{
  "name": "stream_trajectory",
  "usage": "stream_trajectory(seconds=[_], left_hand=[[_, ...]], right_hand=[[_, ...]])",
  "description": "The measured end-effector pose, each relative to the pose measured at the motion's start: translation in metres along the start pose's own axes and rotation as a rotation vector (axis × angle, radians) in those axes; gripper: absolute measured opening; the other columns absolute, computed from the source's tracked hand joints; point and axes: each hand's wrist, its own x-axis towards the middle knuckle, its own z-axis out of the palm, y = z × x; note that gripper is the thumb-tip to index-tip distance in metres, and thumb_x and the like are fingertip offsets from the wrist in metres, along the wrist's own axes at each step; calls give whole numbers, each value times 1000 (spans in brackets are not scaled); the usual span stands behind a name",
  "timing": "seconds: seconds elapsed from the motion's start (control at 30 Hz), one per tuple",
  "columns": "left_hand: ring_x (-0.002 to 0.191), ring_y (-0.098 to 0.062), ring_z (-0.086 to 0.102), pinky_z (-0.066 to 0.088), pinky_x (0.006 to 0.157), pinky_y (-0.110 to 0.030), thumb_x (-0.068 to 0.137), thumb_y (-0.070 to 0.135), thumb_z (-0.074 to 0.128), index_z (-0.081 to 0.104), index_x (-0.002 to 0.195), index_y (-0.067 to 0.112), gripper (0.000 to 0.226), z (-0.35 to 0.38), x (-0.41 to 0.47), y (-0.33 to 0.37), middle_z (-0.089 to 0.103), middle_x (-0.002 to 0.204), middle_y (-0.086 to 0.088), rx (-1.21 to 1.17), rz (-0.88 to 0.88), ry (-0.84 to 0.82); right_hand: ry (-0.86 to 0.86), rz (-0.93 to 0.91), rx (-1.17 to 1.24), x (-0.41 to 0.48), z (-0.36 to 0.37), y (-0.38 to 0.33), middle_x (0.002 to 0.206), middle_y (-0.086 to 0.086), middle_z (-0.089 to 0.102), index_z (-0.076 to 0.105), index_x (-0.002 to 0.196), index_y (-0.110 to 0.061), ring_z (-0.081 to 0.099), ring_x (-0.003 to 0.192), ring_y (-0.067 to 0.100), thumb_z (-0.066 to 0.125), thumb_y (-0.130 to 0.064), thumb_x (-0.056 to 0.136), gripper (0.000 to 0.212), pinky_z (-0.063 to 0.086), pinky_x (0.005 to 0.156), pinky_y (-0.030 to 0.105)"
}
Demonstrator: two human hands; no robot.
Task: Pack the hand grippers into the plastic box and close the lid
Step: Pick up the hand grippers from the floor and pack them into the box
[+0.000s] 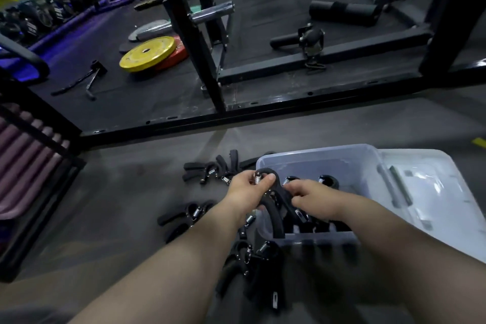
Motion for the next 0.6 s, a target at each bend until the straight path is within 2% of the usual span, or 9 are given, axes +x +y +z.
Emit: stream_trajectory(seconds=[0.1,0.17,0.23,0.3,0.33,0.4,0.47,0.53,0.6], left_hand=[[76,-24,72,57,57,-34,87,35,70,69,96,12,25,15,7,-7,73,92,-13,-91,-48,11],[79,-23,71,60,68,-40,89,43,63,69,95,14,30,23,13,-9,73,91,-9,-108,-42,67],[88,-20,69,57,84,-42,93,43,51,66,98,17,30,25,18,-12,72,95,-3,34,75,202],[103,-18,62,49,95,-35,97,27,46,63,112,16,25,20,16,-20,67,108,-1,271,259,314],[110,-18,58,45,100,-32,97,19,46,61,119,13,28,17,14,-28,64,116,-1,378,340,313],[134,-17,42,30,115,-30,97,15,44,53,134,10,39,14,9,-49,49,142,-5,578,402,203],[148,-13,15,12,121,-26,100,17,39,37,148,11,48,15,7,-71,19,161,0,728,409,87],[149,-8,-3,4,122,-28,102,15,32,22,153,13,53,18,6,-83,-1,163,5,789,412,47],[148,-6,-9,0,122,-30,101,12,29,15,154,14,55,21,6,-86,-8,163,6,813,414,68]], right_hand=[[17,-6,39,-5,-3,13,97,-3,71,61,116,-25,68,88,14,59,-20,90,27,55,84,30],[70,13,-32,-2,-2,23,102,-3,70,57,121,-24,67,94,15,59,-25,92,28,52,88,32],[163,77,-95,5,-3,32,108,2,67,54,119,-19,63,101,20,52,-27,96,25,48,90,33],[261,178,-121,9,-2,38,111,10,65,52,112,-13,60,103,27,46,-25,99,19,43,81,30],[299,230,-125,12,-2,40,113,14,63,51,111,-10,59,105,31,43,-23,99,20,41,78,30],[340,319,-154,17,2,41,118,21,61,50,114,-3,58,109,36,40,-19,99,24,41,81,34],[376,381,-194,23,8,39,120,23,60,48,116,0,58,111,37,40,-15,98,25,39,80,34],[394,408,-175,32,14,37,119,24,60,48,118,2,59,110,35,40,-14,98,26,37,77,31],[391,404,-131,42,23,36,118,24,58,47,120,2,59,107,35,41,-15,98,29,41,78,31]])
